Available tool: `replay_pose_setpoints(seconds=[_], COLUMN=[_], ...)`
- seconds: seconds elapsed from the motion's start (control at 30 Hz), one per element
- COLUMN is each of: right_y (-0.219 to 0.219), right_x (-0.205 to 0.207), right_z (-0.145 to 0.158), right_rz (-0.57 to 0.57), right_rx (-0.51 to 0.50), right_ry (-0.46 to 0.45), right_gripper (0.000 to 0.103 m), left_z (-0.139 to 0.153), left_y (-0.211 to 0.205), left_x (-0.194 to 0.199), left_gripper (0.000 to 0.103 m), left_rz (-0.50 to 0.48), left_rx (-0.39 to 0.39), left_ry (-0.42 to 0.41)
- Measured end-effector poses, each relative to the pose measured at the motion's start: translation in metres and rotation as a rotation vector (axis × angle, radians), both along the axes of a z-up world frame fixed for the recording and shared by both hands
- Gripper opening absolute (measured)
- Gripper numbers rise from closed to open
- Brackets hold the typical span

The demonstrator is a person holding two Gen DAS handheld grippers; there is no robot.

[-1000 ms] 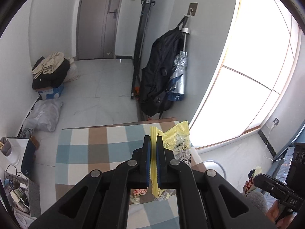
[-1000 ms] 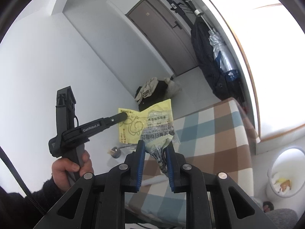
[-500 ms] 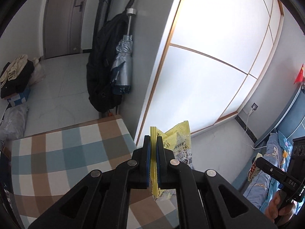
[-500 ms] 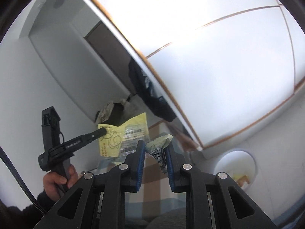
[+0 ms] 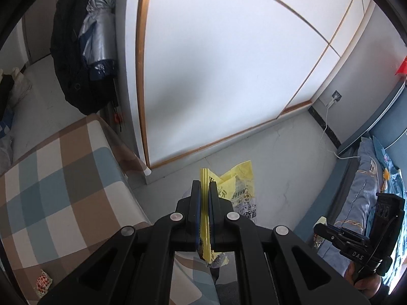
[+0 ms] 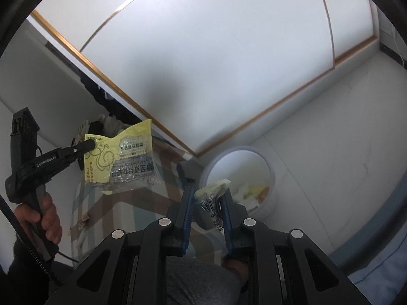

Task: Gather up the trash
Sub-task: 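Carry the wrapper and yellow bag with both tools over the white bin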

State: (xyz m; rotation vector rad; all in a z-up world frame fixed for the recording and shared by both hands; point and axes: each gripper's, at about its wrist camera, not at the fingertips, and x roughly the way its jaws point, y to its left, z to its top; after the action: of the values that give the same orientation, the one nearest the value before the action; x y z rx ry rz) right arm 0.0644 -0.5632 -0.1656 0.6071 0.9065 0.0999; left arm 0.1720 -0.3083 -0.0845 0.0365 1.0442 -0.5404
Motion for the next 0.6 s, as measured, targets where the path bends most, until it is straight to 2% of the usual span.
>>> replay_pose_setpoints(seconds=[0.07, 0.17, 0.27, 0.6], right_y=[-0.003, -0.003, -0.005, 0.001], right_x=[0.008, 0.025, 0.045, 0.108], right_z=[-0.020, -0.048, -0.073, -0.116], right_rz=[-0.007, -0.006, 0.000, 0.033], right_rx=[0.018, 0.054, 0.107, 0.217], right_ry=[0.038, 0.088, 0.121, 0.147], right_gripper=[0.020, 0.020, 0.020, 0.022], left_z=[-0.011, -0.026, -0.033, -0.053], left_y=[-0.009, -0.018, -0.025, -0.044], left_x=[0.003, 0.009, 0.015, 0.037], left_gripper=[0.001, 0.001, 0.001, 0.001], left_rz=[0.001, -0.002, -0.006, 0.026], left_rx=[0.035, 0.045, 0.064, 0.160], left_ry=[0.029, 0.080, 0.095, 0.130])
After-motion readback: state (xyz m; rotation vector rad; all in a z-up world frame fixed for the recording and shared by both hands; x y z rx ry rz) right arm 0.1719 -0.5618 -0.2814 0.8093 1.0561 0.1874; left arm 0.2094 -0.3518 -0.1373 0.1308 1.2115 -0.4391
